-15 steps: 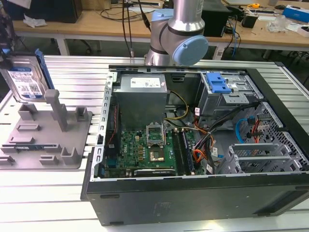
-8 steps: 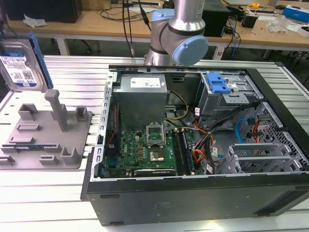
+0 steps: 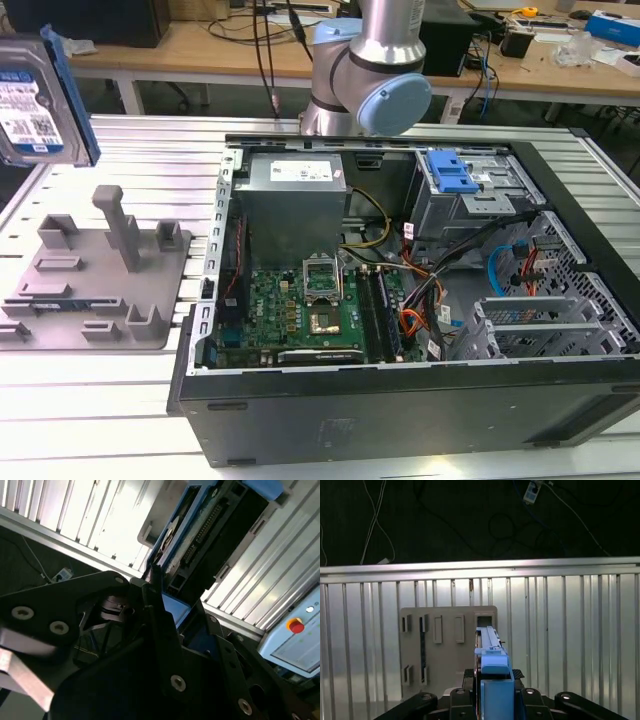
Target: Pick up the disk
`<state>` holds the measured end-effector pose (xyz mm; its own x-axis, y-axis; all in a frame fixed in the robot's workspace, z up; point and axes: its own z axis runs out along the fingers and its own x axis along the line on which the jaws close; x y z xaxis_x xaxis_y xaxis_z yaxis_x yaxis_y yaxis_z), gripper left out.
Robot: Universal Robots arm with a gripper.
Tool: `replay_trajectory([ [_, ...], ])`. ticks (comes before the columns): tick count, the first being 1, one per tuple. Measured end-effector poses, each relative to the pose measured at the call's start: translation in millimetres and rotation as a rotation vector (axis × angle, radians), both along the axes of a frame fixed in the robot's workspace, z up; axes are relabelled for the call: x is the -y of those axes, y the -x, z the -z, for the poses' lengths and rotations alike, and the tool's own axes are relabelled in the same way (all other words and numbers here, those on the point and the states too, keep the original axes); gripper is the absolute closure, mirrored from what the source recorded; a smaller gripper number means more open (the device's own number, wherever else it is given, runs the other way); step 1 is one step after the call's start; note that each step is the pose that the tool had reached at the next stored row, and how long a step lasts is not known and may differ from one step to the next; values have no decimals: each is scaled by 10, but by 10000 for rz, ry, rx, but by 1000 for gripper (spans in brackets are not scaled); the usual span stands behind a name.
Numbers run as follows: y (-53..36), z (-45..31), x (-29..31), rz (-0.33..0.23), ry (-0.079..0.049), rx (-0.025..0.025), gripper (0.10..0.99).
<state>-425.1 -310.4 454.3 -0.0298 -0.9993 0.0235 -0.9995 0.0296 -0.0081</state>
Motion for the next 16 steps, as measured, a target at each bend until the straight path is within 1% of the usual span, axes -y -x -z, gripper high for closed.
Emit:
replay_trajectory([
  [1,0,-45,0,0,0,0,718],
  [2,0,-110,2,1,0,0,718],
  [3,0,-187,4,1,0,2,718],
  [4,0,-290,7,0,0,1,718],
  [5,0,-329,9,0,1,-1,718],
  [6,-1,-386,14,-1,-1,0,718],
  [16,0,-406,14,0,-1,-1,718],
])
